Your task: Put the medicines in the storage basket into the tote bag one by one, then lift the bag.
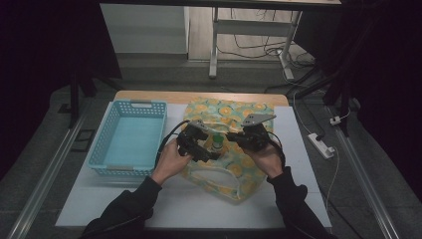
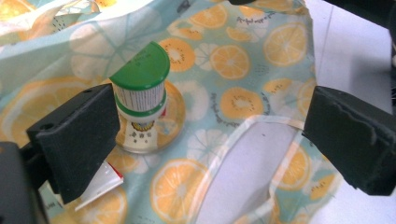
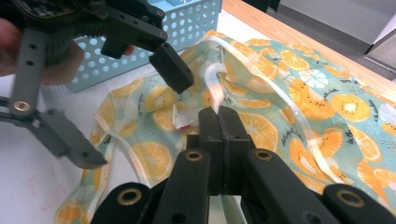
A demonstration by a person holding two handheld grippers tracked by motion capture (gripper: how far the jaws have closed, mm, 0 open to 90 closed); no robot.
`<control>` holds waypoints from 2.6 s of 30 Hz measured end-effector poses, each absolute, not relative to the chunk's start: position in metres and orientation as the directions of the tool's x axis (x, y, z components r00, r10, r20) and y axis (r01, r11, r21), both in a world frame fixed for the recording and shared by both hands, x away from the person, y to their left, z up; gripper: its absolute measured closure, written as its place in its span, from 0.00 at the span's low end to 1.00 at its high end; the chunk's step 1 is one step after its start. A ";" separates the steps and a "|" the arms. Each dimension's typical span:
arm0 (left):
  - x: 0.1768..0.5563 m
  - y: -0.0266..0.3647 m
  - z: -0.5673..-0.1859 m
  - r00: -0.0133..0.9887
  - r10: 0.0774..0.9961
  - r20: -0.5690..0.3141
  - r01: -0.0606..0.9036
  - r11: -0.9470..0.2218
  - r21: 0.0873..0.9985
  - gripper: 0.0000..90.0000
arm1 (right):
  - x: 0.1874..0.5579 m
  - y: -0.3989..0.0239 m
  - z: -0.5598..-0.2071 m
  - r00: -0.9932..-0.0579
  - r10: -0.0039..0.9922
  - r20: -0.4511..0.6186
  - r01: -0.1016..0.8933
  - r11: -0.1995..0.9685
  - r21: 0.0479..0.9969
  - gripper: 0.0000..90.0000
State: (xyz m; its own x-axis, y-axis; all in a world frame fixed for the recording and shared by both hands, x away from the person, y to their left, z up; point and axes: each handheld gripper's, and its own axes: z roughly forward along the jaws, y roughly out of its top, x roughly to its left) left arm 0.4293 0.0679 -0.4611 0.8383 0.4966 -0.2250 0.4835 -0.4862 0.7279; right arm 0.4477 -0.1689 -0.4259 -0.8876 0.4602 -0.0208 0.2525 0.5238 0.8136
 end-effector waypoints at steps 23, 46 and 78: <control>0.396 0.085 -0.475 0.841 0.522 -0.142 0.450 -0.531 0.718 0.00 | 0.447 -0.168 -0.427 -0.890 0.456 -0.019 0.253 0.527 0.811 1.00; 0.400 0.081 -0.517 0.818 0.550 -0.167 0.519 -0.580 0.628 0.00 | 0.447 -0.168 -0.428 -0.889 0.457 -0.016 0.258 0.531 0.807 1.00; 0.406 0.065 -0.526 0.801 0.597 -0.054 0.517 -0.643 0.564 0.42 | 0.447 -0.162 -0.434 -0.894 0.447 -0.015 0.263 0.552 0.792 1.00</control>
